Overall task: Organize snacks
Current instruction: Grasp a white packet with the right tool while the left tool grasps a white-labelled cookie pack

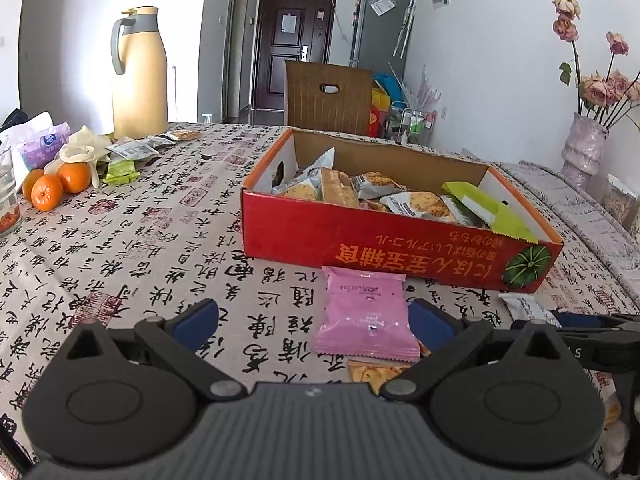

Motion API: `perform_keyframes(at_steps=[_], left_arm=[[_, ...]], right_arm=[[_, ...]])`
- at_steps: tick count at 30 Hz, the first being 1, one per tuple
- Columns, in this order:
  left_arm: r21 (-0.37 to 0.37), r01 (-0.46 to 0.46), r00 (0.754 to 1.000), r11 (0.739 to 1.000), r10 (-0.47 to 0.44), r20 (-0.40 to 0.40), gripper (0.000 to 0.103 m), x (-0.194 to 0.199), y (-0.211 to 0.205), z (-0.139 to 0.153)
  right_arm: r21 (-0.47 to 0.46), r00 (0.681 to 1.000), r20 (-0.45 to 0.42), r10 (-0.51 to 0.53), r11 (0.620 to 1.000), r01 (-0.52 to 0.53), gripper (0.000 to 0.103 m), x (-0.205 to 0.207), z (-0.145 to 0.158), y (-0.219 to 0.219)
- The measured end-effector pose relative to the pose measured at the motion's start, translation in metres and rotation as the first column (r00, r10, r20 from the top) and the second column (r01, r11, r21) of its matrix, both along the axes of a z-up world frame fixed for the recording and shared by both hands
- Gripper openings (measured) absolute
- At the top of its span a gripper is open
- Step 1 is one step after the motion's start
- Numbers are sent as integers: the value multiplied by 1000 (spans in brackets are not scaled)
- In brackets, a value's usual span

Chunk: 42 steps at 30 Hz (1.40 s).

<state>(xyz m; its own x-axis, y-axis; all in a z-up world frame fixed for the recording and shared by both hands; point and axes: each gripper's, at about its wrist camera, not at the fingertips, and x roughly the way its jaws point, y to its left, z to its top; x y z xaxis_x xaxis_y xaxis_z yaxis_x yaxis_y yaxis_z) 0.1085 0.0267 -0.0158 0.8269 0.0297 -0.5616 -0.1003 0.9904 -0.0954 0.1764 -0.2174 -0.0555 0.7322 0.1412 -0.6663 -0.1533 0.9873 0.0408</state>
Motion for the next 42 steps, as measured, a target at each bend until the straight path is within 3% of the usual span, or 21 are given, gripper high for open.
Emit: perform_keyframes(at_steps=[1,3,8,12,20,28,32,37,39,42], left_arm=[[2,1,1000,1000,-1,-4,103,1,-1,0],[3,4,1000,1000,-4,-13,103,3,-3,-2],[6,7,1000,1000,-7,-22,103,3,-7,-3],[11,8,999,1000,-8,-34,103,1,-9,-2],[12,23,991,1000,-21,-133,103,-3,-22,-9],[58,47,989,997,-39,-142,102,-13,-43,-15],[61,34,985,998,-23,-169,85,-11,-46,-23],[68,51,980,996,-37,-194,71,-9,-50,-31],[74,56,982,996,-41,-185,57,-11,-51,-32],[65,64,983,996,-52,-173,52,-12,-50,-30]], right_arm=[[0,1000,3,-2,1000,2,62,0,0,-1],[-4,1000,15,2,1000,-2,47,-1,0,-1],[-1,999,38,19,1000,-19,40,-5,0,-3],[23,996,93,14,1000,-16,39,-17,8,-7],[65,990,138,9,998,-18,39,-45,15,-19],[92,986,165,31,995,-46,39,-70,19,-26],[103,986,166,34,993,-51,39,-78,18,-31],[106,987,159,26,993,-44,39,-84,15,-34],[107,987,161,26,993,-43,39,-86,15,-34],[106,986,165,29,993,-46,39,-88,16,-33]])
